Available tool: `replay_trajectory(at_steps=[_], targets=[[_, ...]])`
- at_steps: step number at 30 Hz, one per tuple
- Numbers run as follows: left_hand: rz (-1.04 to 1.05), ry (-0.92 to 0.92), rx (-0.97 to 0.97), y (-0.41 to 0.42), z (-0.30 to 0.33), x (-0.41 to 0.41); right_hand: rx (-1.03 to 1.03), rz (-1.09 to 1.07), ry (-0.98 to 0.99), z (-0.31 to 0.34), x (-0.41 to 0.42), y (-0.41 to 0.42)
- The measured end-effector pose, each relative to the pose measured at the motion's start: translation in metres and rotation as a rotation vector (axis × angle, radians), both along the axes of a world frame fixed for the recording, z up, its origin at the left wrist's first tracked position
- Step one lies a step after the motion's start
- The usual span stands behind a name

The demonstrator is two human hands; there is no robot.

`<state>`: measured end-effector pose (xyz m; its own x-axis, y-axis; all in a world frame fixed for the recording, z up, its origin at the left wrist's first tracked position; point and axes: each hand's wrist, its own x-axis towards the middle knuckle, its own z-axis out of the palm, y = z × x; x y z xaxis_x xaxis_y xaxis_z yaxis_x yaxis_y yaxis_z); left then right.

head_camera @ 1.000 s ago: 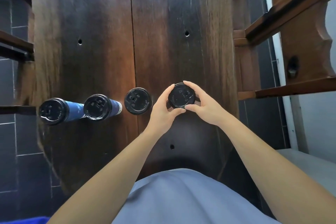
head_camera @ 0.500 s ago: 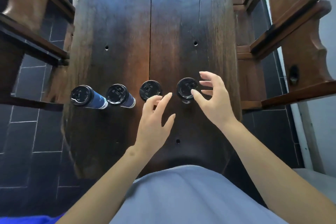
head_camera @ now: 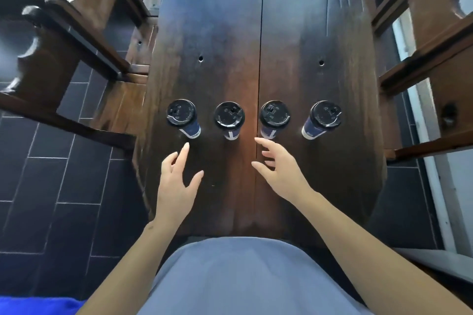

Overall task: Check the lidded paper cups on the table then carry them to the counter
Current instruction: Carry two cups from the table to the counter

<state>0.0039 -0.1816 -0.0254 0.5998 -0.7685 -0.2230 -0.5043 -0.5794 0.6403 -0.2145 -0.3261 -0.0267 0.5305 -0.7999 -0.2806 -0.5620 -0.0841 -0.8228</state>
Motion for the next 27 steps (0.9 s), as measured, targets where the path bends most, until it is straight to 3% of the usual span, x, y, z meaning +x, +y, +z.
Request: replay_trajectory(at_steps=[5,11,15,22,27], targets=[[-0.062,0.122,0.067,-0.001,-0.011,0.071,0.013,-0.108,0.038,-0.011,0.055,0.006],[-0.070,0.224,-0.021,-0.027,-0.017,0.118,0.051,-0.128,0.152,-0.023,0.094,0.000],[-0.136,0.137,0.014,-0.053,-0.025,0.127,0.010,-0.139,0.214,-0.030,0.109,-0.018],[-0.198,0.161,0.034,-0.092,-0.045,0.154,-0.095,-0.022,0.296,-0.053,0.122,-0.049],[-0.162,0.137,-0.076,-0.117,-0.059,0.172,-0.146,-0.034,0.236,-0.066,0.135,-0.073]])
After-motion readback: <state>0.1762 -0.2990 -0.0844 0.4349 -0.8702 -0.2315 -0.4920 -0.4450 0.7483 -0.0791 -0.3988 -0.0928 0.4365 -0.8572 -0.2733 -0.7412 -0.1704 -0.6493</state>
